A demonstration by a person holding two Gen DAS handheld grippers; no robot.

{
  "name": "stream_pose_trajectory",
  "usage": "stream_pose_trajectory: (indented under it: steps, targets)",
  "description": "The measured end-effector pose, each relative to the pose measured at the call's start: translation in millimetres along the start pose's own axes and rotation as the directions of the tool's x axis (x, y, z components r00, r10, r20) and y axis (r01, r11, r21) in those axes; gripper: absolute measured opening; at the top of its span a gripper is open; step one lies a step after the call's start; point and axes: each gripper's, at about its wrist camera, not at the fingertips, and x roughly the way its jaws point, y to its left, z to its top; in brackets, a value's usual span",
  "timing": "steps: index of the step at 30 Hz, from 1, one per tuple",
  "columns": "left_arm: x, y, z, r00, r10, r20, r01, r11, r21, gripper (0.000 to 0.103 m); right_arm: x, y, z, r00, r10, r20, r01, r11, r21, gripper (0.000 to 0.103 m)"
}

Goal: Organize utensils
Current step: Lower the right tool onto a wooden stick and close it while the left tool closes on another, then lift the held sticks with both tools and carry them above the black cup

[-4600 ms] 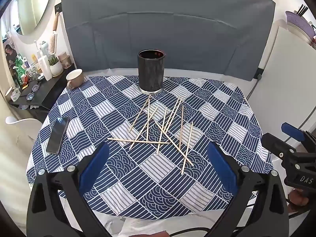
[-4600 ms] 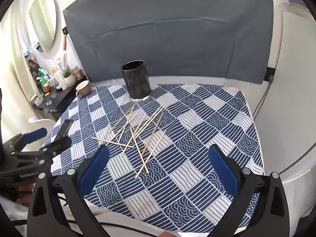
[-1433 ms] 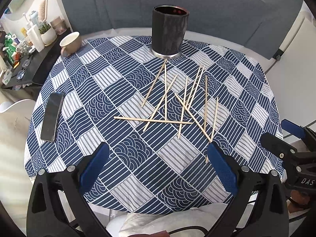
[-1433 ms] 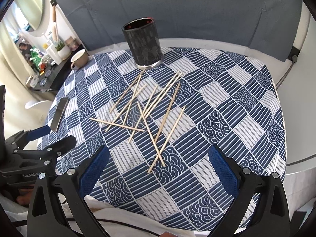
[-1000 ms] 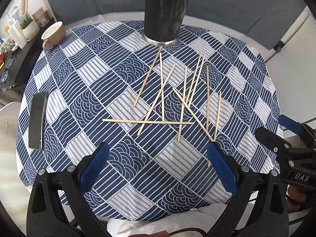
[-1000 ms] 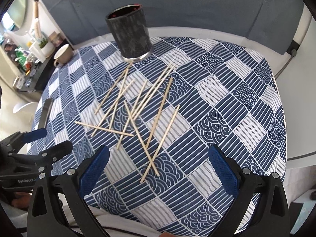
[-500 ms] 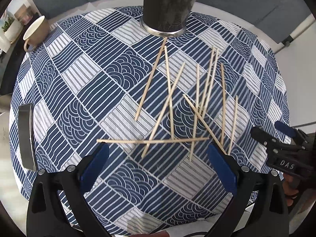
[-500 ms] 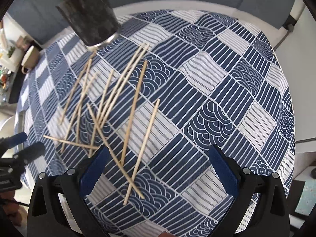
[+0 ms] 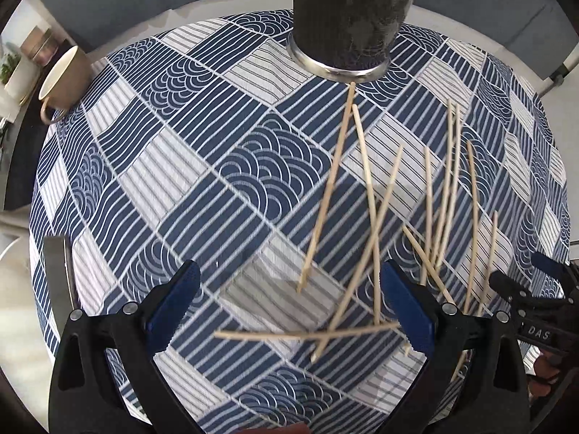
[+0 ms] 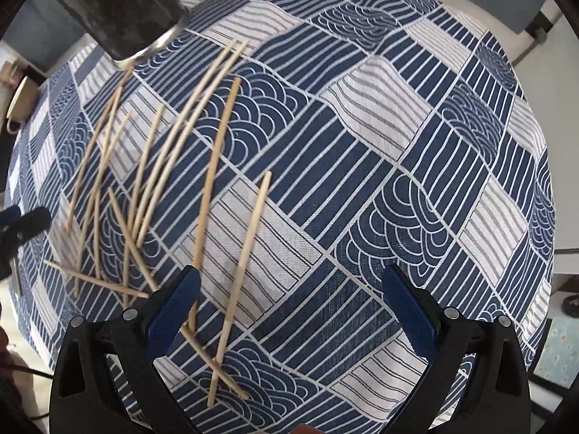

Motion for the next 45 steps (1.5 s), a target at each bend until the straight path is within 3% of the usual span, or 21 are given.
stream_pose_trajectory:
  steps: [14,20,26,31,34,36,37,39,40,41,42,44,45]
  targets:
    - [51,3,31,0.997,0.064,-0.048,-0.06,0.995,0.081,0.099,33,-6,-1,0.999,-0.025,-0.02,0.025,1.0,0.018,0.097]
    - [62,16,41,0.998,-0.027,-0.056,0.029,0.999,0.044,0.099,29,-4,-2,0.999,-0.029,-0.022,0.03,0.999,0.016,0.097]
    - [63,19,40,0.999,-0.033,-0.012,0.034,0.996,0.083,0.099,27,-3,-9,0.999,-0.035,0.028,0.034,0.999,0.026,0.097]
    - [60,20,31,1.0,-0.023,0.003,0.023,0.999,0.028,0.099,28,-4,-5,0.999,-0.036,0.003,0.036,0.998,0.045,0.097]
    - [58,18,24,1.0,-0.02,0.023,0.019,0.999,0.042,0.099,29,-4,-2,0.999,-0.033,-0.01,0.034,0.999,0.015,0.096]
    - [57,18,24,0.999,-0.029,0.024,0.027,0.998,0.057,0.095,28,-4,-1,0.999,-0.032,-0.013,0.032,0.999,0.008,0.089]
    - [54,16,22,0.999,-0.033,0.027,0.031,0.997,0.066,0.088,26,-6,-1,0.999,-0.033,-0.01,0.033,0.999,0.006,0.085]
    - [46,9,19,0.999,-0.039,0.038,0.036,0.996,0.085,0.07,19,-11,-3,0.999,-0.032,-0.008,0.032,0.999,0.002,0.061]
    - [43,7,17,0.998,-0.044,0.042,0.04,0.994,0.1,0.055,14,-13,-3,0.999,-0.033,-0.005,0.033,0.999,-0.003,0.054]
    - [39,3,17,0.998,-0.048,0.043,0.043,0.993,0.112,0.034,11,-16,-4,1.0,-0.03,-0.005,0.03,0.999,-0.01,0.037]
    - [34,-5,12,0.998,-0.049,0.04,0.044,0.992,0.119,0.027,9,-18,-3,1.0,-0.03,-0.008,0.03,0.999,-0.018,0.022]
    - [31,-8,8,0.997,-0.064,0.033,0.059,0.99,0.129,0.006,7,-22,-2,0.999,-0.031,-0.023,0.03,0.999,-0.03,0.013]
    - [31,-9,7,0.997,-0.066,0.028,0.062,0.989,0.132,0.005,7,-24,-2,0.999,-0.028,-0.026,0.027,0.999,-0.033,0.01]
